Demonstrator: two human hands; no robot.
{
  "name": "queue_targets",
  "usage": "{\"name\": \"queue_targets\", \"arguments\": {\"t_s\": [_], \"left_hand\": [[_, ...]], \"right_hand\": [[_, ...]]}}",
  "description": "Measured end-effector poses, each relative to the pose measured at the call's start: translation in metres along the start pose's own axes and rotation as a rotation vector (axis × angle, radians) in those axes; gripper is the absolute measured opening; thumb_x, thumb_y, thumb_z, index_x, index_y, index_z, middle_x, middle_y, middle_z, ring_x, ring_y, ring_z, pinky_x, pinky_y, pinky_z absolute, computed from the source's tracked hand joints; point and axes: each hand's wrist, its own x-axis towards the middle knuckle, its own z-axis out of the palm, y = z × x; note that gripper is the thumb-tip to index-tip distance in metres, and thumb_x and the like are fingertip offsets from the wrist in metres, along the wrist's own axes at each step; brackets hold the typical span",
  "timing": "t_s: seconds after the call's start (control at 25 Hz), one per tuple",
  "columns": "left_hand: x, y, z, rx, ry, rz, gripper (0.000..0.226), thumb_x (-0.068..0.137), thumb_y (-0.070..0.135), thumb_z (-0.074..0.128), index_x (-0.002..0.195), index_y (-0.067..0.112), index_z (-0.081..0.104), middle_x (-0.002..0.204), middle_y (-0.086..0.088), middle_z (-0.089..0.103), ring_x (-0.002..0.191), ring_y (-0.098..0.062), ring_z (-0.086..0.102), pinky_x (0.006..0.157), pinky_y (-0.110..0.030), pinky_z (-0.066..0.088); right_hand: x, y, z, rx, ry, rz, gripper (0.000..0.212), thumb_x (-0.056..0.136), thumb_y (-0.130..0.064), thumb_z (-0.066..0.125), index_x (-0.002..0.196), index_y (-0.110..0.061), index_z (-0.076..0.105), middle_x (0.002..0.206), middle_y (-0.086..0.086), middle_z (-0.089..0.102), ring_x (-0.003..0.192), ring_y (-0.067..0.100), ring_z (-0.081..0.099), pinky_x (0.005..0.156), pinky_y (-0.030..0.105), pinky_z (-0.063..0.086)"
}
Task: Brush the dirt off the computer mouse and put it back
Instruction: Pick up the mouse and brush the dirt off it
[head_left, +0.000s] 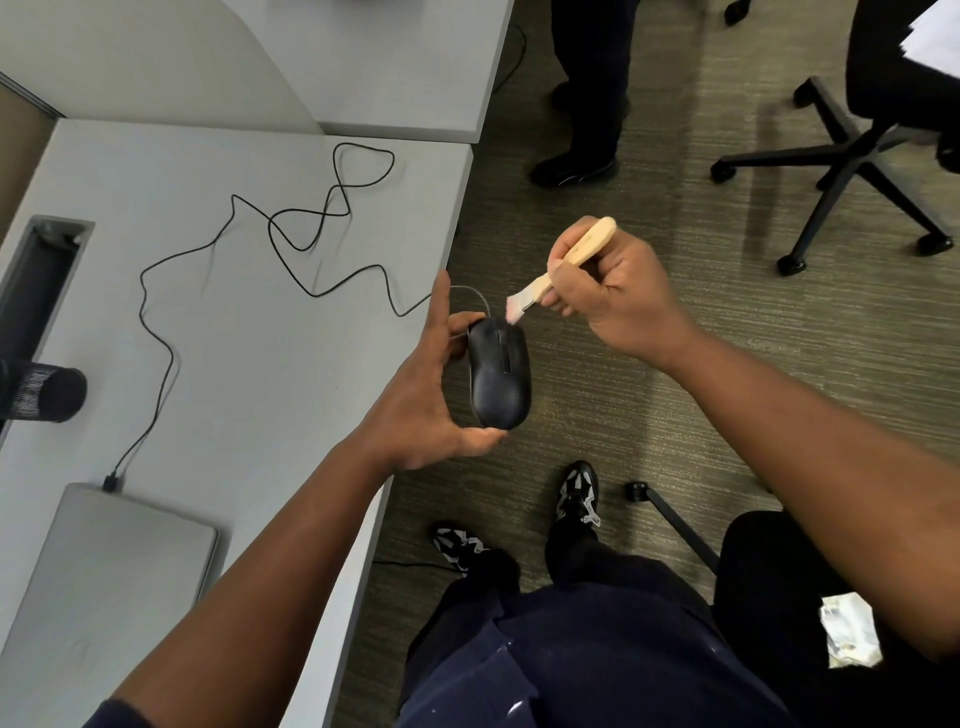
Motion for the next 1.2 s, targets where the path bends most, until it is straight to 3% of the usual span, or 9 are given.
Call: {"name": "queue_targets", "arguments": {"t_s": [0.12, 0.32, 0.56, 0.72, 0.84, 1.0, 1.12, 1.2], "left_hand": [[0.000, 0.003, 0.001, 0.006, 0.011, 0.018, 0.159, 0.062, 0.034, 0.099, 0.160, 0.059, -0.023, 0.161, 0.024, 0.039, 0.148, -0.001, 0.046, 0.116, -0.019, 0.041], [-0.001, 0.001, 0.001, 0.020, 0.023, 0.003, 0.159, 0.062, 0.034, 0.099, 0.161, 0.057, -0.023, 0.160, 0.026, 0.039, 0.149, -0.002, 0.044, 0.118, -0.023, 0.040], [0.000, 0.002, 0.001, 0.039, 0.014, -0.003, 0.159, 0.063, 0.032, 0.099, 0.162, 0.055, -0.024, 0.159, 0.029, 0.038, 0.148, 0.001, 0.043, 0.116, -0.019, 0.041], [-0.002, 0.002, 0.002, 0.032, 0.032, -0.016, 0.157, 0.062, 0.036, 0.096, 0.162, 0.054, -0.024, 0.163, 0.022, 0.037, 0.149, -0.003, 0.042, 0.116, -0.024, 0.042], [-0.003, 0.001, 0.003, 0.034, 0.035, -0.027, 0.158, 0.061, 0.036, 0.096, 0.161, 0.056, -0.024, 0.163, 0.023, 0.035, 0.147, 0.001, 0.042, 0.112, -0.018, 0.042], [-0.002, -0.004, 0.002, 0.033, 0.050, -0.030, 0.160, 0.063, 0.031, 0.099, 0.162, 0.055, -0.023, 0.159, 0.031, 0.036, 0.138, 0.018, 0.042, 0.105, -0.004, 0.040], [-0.001, -0.007, 0.000, 0.050, 0.068, -0.033, 0.161, 0.063, 0.028, 0.101, 0.163, 0.053, -0.023, 0.150, 0.046, 0.033, 0.137, 0.021, 0.040, 0.104, -0.001, 0.038], [-0.002, -0.007, 0.000, 0.051, 0.062, -0.043, 0.160, 0.063, 0.029, 0.100, 0.162, 0.053, -0.023, 0.154, 0.040, 0.035, 0.137, 0.021, 0.039, 0.104, -0.001, 0.038]], "right_hand": [[-0.002, 0.001, 0.004, -0.008, -0.032, 0.000, 0.004, 0.095, -0.026, 0.063, 0.094, -0.023, 0.063, 0.084, 0.017, 0.073, 0.078, 0.034, 0.074, 0.065, 0.028, 0.059], [-0.008, 0.003, 0.002, 0.042, -0.078, 0.090, 0.006, 0.092, -0.022, 0.059, 0.089, -0.020, 0.064, 0.071, 0.002, 0.073, 0.067, 0.011, 0.073, 0.058, 0.021, 0.055], [-0.006, 0.005, 0.006, -0.042, 0.011, 0.043, 0.010, 0.094, -0.031, 0.062, 0.096, -0.022, 0.064, 0.084, 0.012, 0.076, 0.081, 0.030, 0.076, 0.069, 0.036, 0.062], [-0.010, 0.004, 0.007, -0.027, -0.065, 0.105, 0.008, 0.089, -0.027, 0.059, 0.088, -0.022, 0.065, 0.073, 0.003, 0.075, 0.068, 0.014, 0.074, 0.059, 0.023, 0.056], [-0.011, 0.002, 0.007, -0.007, -0.039, 0.102, 0.007, 0.089, -0.026, 0.059, 0.089, -0.021, 0.065, 0.075, 0.004, 0.075, 0.071, 0.015, 0.075, 0.060, 0.024, 0.057], [-0.011, 0.003, 0.010, -0.080, 0.009, 0.057, 0.008, 0.093, -0.027, 0.061, 0.093, -0.020, 0.065, 0.081, 0.010, 0.076, 0.079, 0.031, 0.076, 0.066, 0.037, 0.062], [-0.016, 0.003, 0.013, -0.083, -0.056, 0.083, 0.007, 0.089, -0.026, 0.059, 0.086, -0.025, 0.066, 0.076, 0.008, 0.075, 0.071, 0.028, 0.075, 0.059, 0.028, 0.059], [-0.017, 0.002, 0.016, -0.086, -0.043, 0.070, 0.007, 0.090, -0.026, 0.060, 0.085, -0.029, 0.066, 0.075, 0.008, 0.075, 0.070, 0.028, 0.075, 0.058, 0.033, 0.059]]}}
